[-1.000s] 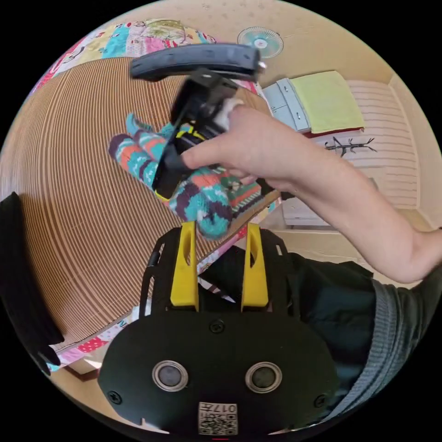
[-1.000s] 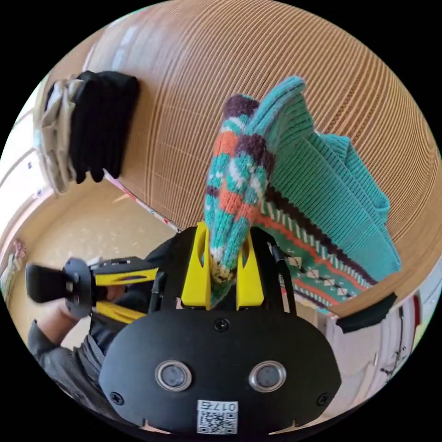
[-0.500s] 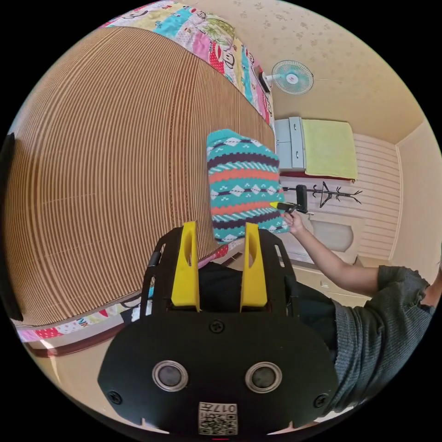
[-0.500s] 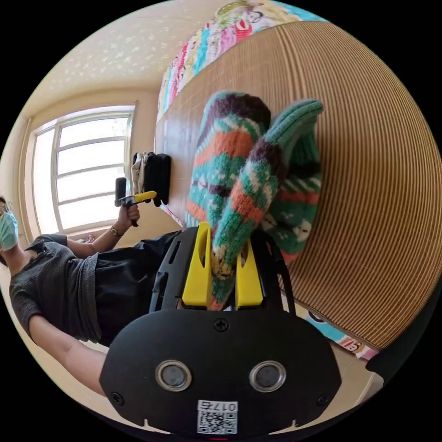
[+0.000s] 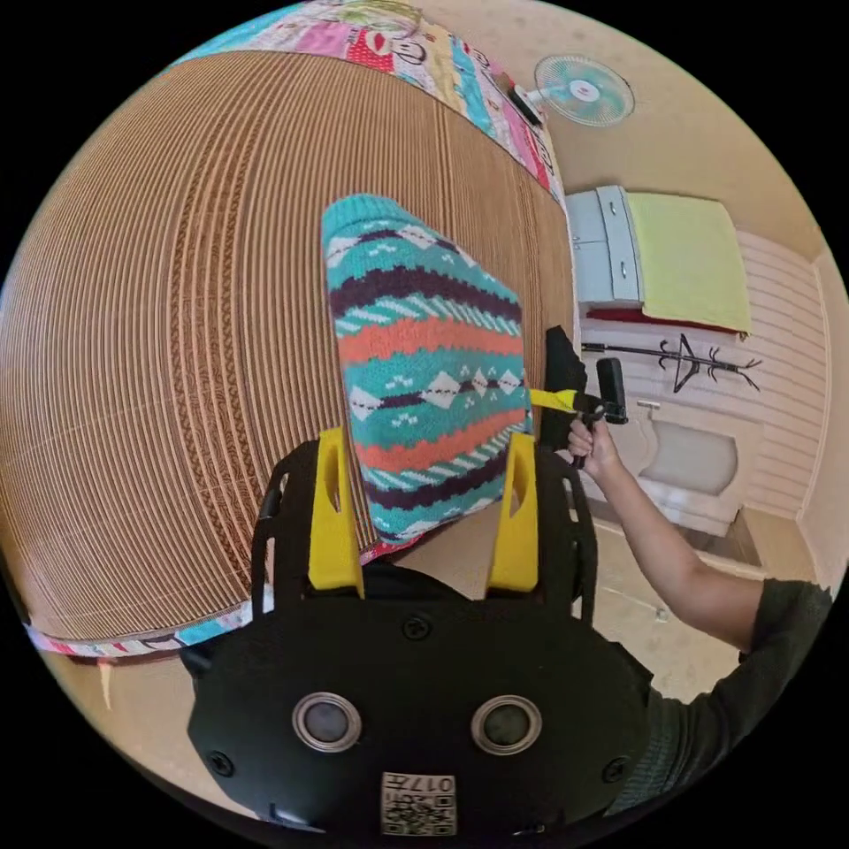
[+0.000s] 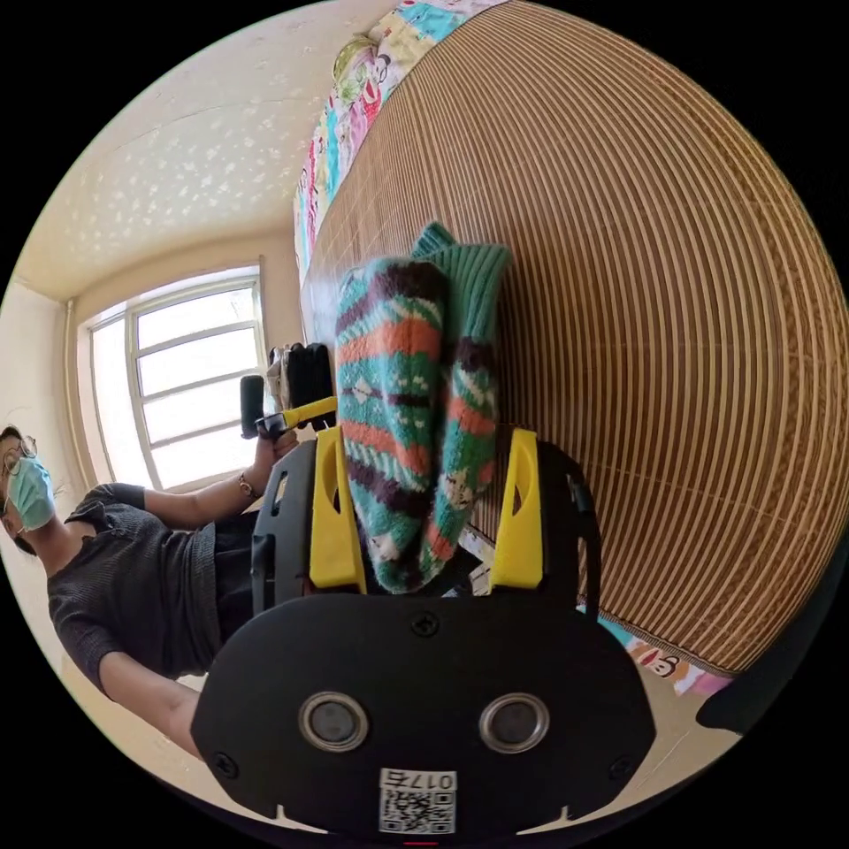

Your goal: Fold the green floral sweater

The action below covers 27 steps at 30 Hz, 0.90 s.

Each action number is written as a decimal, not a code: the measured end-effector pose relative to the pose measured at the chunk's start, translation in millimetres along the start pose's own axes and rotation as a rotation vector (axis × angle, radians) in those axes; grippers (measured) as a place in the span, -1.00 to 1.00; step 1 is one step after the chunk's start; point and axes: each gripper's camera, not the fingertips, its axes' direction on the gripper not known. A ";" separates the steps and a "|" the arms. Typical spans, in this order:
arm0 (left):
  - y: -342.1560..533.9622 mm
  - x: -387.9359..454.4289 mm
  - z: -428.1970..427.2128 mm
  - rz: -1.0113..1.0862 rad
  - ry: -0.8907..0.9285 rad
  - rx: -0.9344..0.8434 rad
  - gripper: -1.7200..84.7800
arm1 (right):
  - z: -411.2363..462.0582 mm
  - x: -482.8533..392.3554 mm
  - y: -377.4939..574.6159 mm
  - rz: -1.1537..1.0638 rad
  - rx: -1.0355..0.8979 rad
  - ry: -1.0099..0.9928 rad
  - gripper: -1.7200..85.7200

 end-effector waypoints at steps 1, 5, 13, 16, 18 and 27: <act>-2.0 -5.2 1.7 -0.011 0.011 -0.008 -0.39 | 4.2 13.5 -3.3 0.016 -0.030 -0.006 -0.38; -18.3 -43.5 21.7 -0.068 0.101 -0.079 -0.40 | 30.8 64.1 -15.4 0.056 -0.075 -0.157 -0.40; -46.5 -47.0 75.0 0.017 0.257 -0.313 -0.42 | 81.4 89.0 -10.1 0.074 -0.016 -0.303 -0.43; -46.8 -42.0 75.6 0.050 0.222 -0.381 -0.47 | 102.4 84.8 1.7 0.125 -0.043 -0.308 -0.51; -37.7 -38.6 54.3 0.098 0.183 -0.384 -0.49 | 117.0 74.2 12.3 0.129 -0.051 -0.281 -0.55; 90.2 -86.6 -118.9 0.117 0.133 -0.270 -0.50 | 260.9 -62.0 42.0 -0.026 -0.071 -0.359 -0.60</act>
